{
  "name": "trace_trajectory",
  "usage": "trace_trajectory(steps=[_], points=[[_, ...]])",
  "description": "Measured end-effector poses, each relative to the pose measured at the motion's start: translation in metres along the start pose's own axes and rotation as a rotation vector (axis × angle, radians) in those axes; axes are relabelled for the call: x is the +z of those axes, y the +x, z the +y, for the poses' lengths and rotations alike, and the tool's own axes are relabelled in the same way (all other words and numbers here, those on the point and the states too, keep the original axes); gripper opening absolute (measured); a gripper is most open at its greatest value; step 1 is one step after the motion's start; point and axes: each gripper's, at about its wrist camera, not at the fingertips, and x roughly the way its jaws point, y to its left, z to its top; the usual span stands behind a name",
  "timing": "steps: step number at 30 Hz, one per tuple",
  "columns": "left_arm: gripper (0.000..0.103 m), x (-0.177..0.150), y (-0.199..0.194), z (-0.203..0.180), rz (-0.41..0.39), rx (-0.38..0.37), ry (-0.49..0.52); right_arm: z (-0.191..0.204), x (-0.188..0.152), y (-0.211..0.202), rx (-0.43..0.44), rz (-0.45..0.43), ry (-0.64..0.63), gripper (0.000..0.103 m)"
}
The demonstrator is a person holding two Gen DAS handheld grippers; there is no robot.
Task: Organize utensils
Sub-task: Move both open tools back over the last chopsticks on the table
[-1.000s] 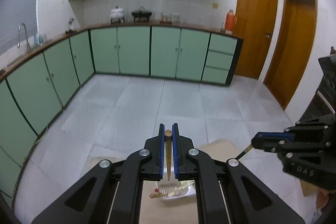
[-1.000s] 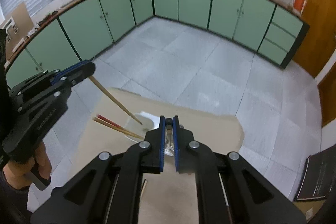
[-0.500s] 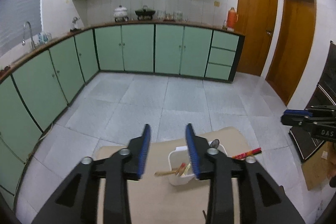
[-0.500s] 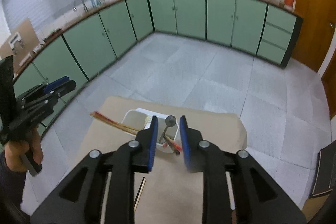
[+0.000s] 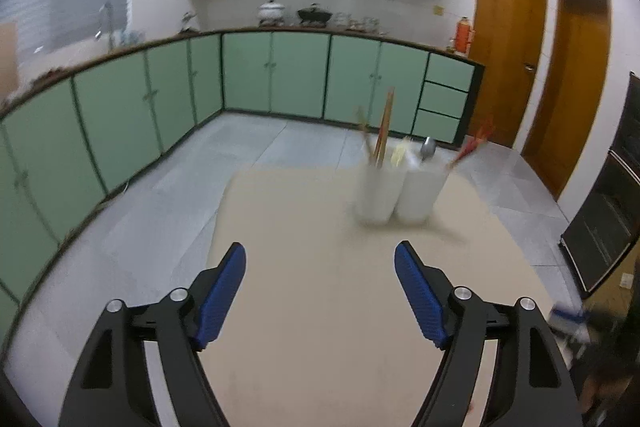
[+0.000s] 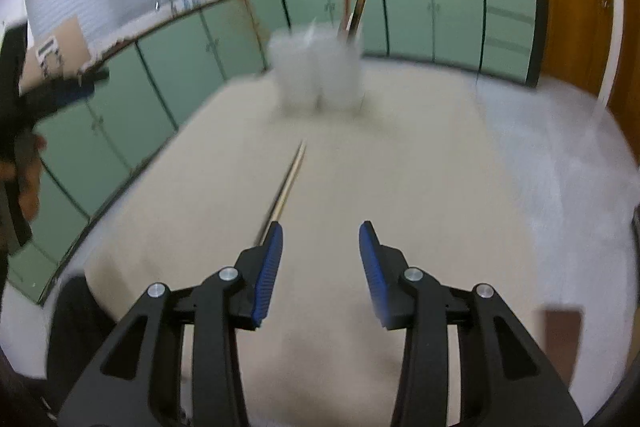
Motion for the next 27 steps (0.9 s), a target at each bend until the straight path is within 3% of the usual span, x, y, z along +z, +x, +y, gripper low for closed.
trace_trajectory(steps=[4, 7, 11, 16, 22, 25, 27], points=[[0.076, -0.048, -0.012, 0.008, 0.018, 0.004, -0.054, 0.047, -0.058, 0.022, 0.014, 0.037, -0.1, 0.039], [0.076, -0.072, -0.019, 0.009, 0.027, 0.005, -0.082, 0.066, -0.071, 0.03, 0.023, 0.05, -0.152, 0.04], [0.076, -0.091, -0.019, 0.002, 0.048, -0.018, -0.091, 0.073, -0.066, 0.04, -0.009, 0.036, -0.194, 0.04], [0.076, -0.104, -0.014, -0.012, 0.077, -0.043, -0.069, 0.046, -0.059, 0.041, -0.041, 0.032, -0.116, 0.04], [0.076, -0.115, -0.005, -0.023, 0.097, -0.049, -0.049, 0.051, -0.058, 0.04, -0.001, 0.025, -0.159, 0.043], [0.076, -0.118, -0.001, -0.018, 0.108, -0.048, -0.069, 0.047, -0.056, 0.047, -0.012, 0.02, -0.149, 0.035], [0.076, -0.12, -0.001, -0.014, 0.111, -0.039, -0.082, 0.038, -0.051, 0.048, -0.026, 0.017, -0.127, 0.016]])
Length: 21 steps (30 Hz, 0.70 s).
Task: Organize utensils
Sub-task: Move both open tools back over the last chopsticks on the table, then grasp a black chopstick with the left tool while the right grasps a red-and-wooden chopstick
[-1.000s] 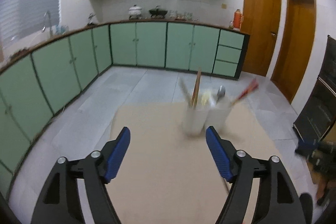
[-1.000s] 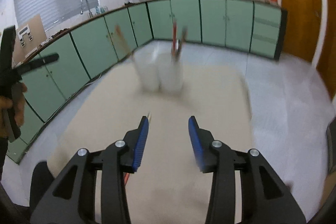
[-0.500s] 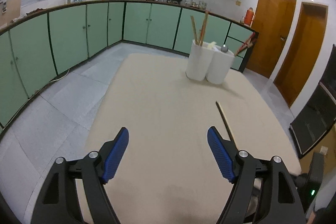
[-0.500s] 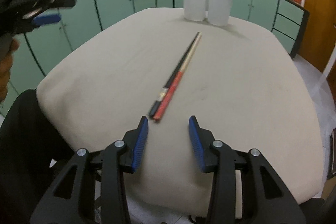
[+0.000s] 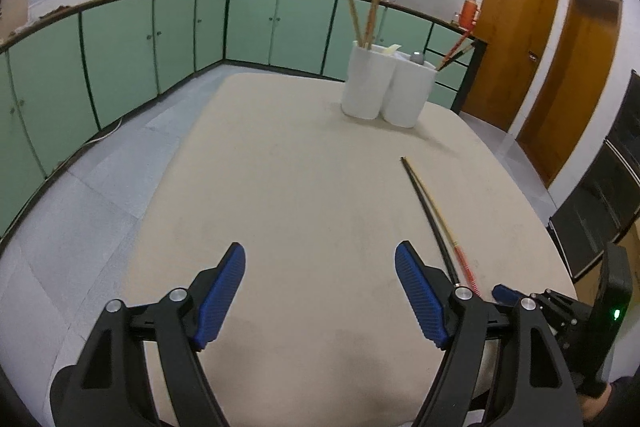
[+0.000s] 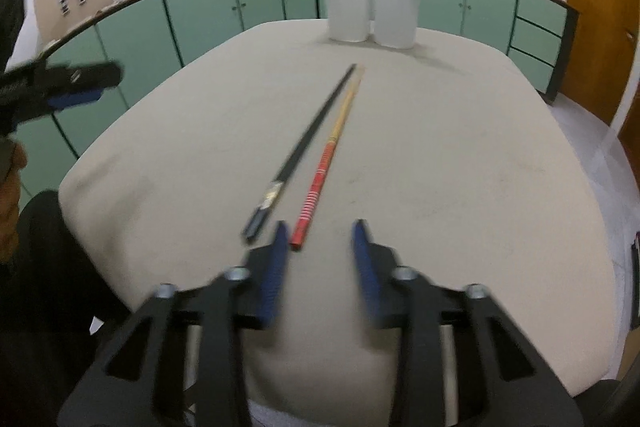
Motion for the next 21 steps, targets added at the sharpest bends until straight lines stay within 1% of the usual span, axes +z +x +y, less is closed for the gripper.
trace_trajectory(steps=[1, 6, 9, 12, 13, 15, 17, 19, 21], points=[[0.076, 0.0, 0.0, 0.002, 0.0, 0.003, -0.006, -0.006, 0.001, 0.0, -0.017, -0.001, 0.012, 0.005], [0.076, -0.003, 0.003, -0.003, 0.004, -0.014, -0.009, -0.037, -0.002, -0.002, -0.117, -0.019, 0.109, 0.006], [0.076, -0.011, 0.007, -0.023, 0.012, -0.044, 0.003, -0.054, -0.007, -0.008, -0.154, -0.026, 0.166, 0.006], [0.076, -0.022, 0.015, -0.048, 0.028, -0.075, 0.033, -0.062, -0.01, -0.011, -0.114, -0.014, 0.18, 0.006], [0.076, -0.028, 0.019, -0.059, 0.04, -0.093, 0.042, -0.062, -0.011, -0.012, -0.095, -0.011, 0.175, 0.008], [0.075, -0.037, 0.026, -0.075, 0.061, -0.117, 0.059, -0.063, -0.014, -0.017, -0.089, -0.021, 0.174, 0.009], [0.074, -0.047, 0.033, -0.091, 0.073, -0.129, 0.089, -0.069, -0.017, -0.024, -0.081, -0.028, 0.192, 0.013], [0.073, -0.054, 0.039, -0.104, 0.084, -0.136, 0.113, -0.075, -0.018, -0.029, -0.096, -0.039, 0.207, 0.018], [0.073, -0.057, 0.044, -0.112, 0.103, -0.151, 0.119, -0.081, -0.021, -0.029, -0.086, -0.028, 0.227, 0.019]])
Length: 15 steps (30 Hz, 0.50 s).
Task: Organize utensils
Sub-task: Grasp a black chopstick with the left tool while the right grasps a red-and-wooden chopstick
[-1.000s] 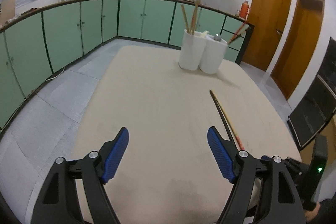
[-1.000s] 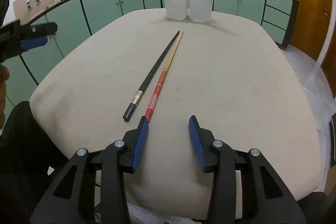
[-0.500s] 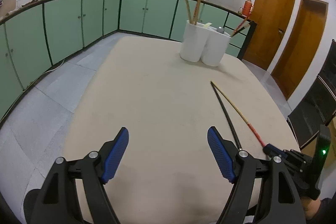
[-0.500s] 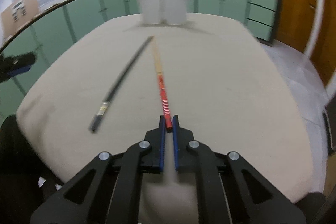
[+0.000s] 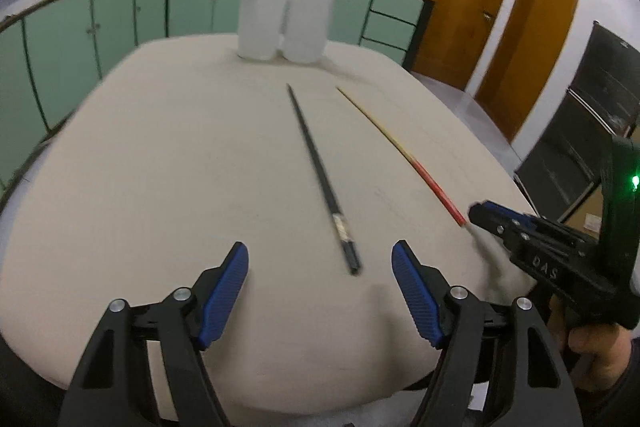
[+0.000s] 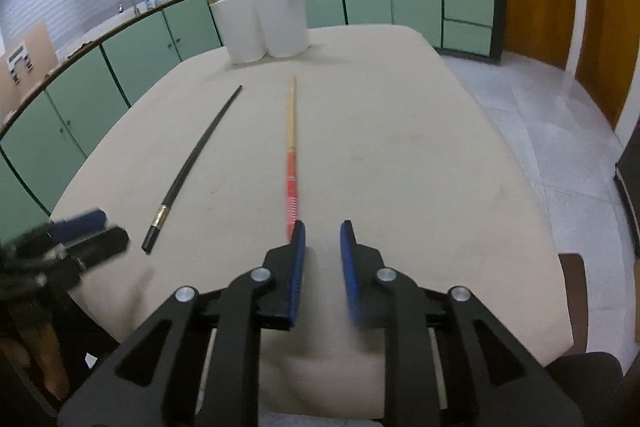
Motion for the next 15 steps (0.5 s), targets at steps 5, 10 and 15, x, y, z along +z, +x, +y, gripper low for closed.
trace_trajectory(steps=[5, 10, 15], points=[[0.067, -0.001, 0.016, -0.007, 0.002, 0.054, 0.031, -0.001, -0.002, -0.001, 0.007, 0.0, -0.004, 0.019], [0.033, 0.001, 0.018, 0.003, -0.033, 0.089, 0.011, 0.008, -0.002, -0.002, 0.012, -0.014, -0.045, 0.022], [0.009, -0.003, 0.015, 0.005, -0.084, 0.098, 0.018, 0.024, -0.003, 0.0, -0.003, -0.027, -0.104, 0.024]])
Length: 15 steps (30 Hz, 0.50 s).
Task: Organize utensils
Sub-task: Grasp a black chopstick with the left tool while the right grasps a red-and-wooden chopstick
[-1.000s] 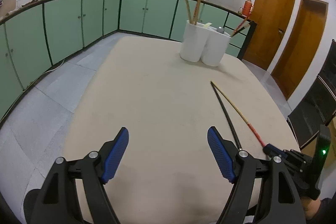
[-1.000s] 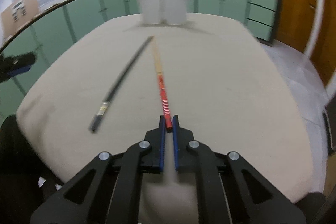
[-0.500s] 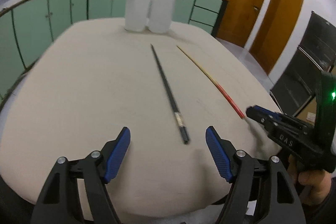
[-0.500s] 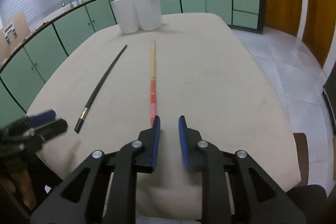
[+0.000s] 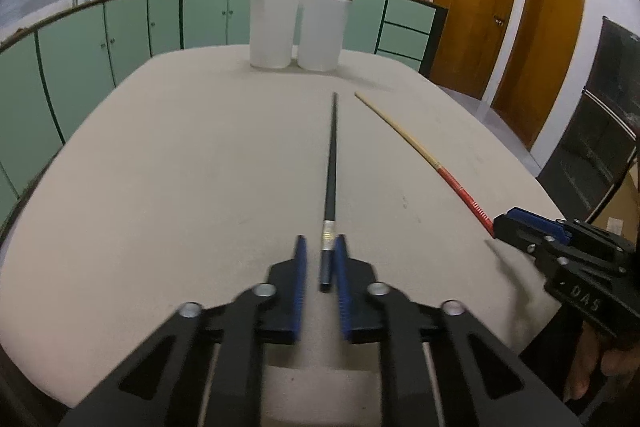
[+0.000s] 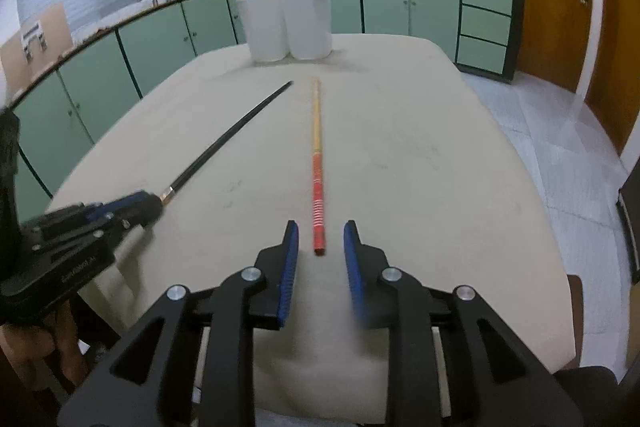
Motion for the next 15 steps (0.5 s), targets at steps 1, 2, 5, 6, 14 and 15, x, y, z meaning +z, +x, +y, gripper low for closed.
trace_trajectory(steps=[1, 2, 5, 6, 14, 15], points=[[0.008, 0.0, -0.001, 0.001, -0.009, 0.009, 0.003, 0.003, -0.001, 0.003, -0.013, 0.003, -0.011, 0.026], [0.008, -0.001, -0.003, 0.003, -0.019, 0.022, 0.002, 0.005, -0.001, 0.005, -0.028, 0.003, -0.018, 0.029], [0.008, -0.003, -0.004, 0.007, -0.017, 0.032, -0.013, 0.007, -0.002, 0.01, -0.048, 0.007, -0.011, 0.032], [0.008, -0.003, -0.005, 0.008, -0.018, 0.032, -0.015, 0.008, -0.001, 0.011, -0.051, 0.004, -0.01, 0.032], [0.008, -0.001, -0.001, 0.005, -0.012, 0.017, 0.019, 0.013, 0.001, 0.012, -0.043, -0.001, -0.029, 0.019], [0.008, -0.002, 0.0, 0.004, -0.012, 0.018, 0.023, 0.014, 0.0, 0.012, -0.046, -0.002, -0.028, 0.019]])
